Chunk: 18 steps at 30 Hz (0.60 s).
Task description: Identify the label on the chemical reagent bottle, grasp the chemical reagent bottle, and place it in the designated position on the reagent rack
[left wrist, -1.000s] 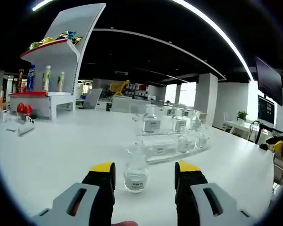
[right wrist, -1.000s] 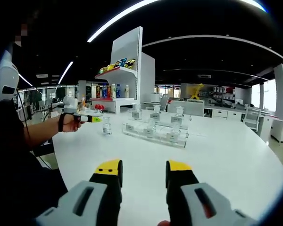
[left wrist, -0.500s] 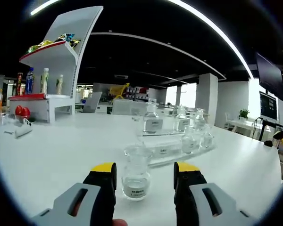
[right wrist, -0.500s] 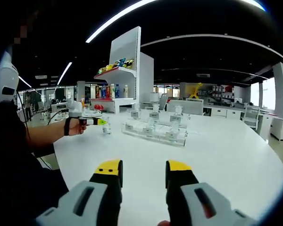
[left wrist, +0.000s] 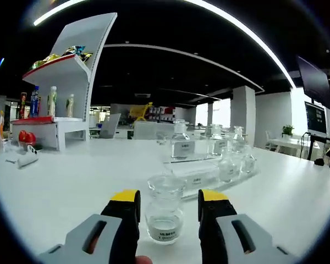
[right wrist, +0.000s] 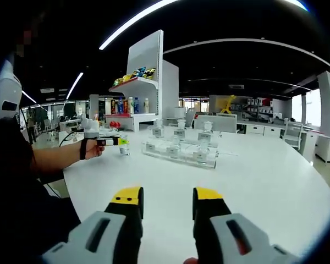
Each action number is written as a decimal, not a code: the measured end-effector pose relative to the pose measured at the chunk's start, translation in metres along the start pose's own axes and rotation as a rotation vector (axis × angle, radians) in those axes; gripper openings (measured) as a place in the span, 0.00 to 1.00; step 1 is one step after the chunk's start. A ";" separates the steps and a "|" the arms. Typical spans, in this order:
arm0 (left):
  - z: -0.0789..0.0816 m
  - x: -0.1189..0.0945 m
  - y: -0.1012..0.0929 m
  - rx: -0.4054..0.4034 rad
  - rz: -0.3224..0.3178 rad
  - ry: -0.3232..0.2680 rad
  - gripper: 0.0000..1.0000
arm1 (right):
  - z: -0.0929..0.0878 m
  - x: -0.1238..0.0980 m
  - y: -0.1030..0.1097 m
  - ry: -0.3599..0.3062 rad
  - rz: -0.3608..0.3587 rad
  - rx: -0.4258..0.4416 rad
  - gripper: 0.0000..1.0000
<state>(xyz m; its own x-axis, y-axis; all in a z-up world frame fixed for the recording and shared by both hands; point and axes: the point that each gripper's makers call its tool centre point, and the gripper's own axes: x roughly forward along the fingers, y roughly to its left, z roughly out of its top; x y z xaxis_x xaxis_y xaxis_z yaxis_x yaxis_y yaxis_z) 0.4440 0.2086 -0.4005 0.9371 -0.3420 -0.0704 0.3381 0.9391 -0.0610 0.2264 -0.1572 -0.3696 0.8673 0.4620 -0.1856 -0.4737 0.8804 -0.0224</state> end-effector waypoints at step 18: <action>-0.006 0.012 0.004 0.035 0.015 0.016 0.32 | -0.005 -0.001 -0.006 0.010 -0.012 0.009 0.34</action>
<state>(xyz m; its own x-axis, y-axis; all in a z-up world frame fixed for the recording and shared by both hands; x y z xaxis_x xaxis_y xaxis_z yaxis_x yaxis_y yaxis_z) 0.4563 0.2075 -0.4072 0.9407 -0.3277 -0.0874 0.3268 0.9448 -0.0249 0.2280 -0.1630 -0.3739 0.8713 0.4503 -0.1953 -0.4619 0.8868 -0.0163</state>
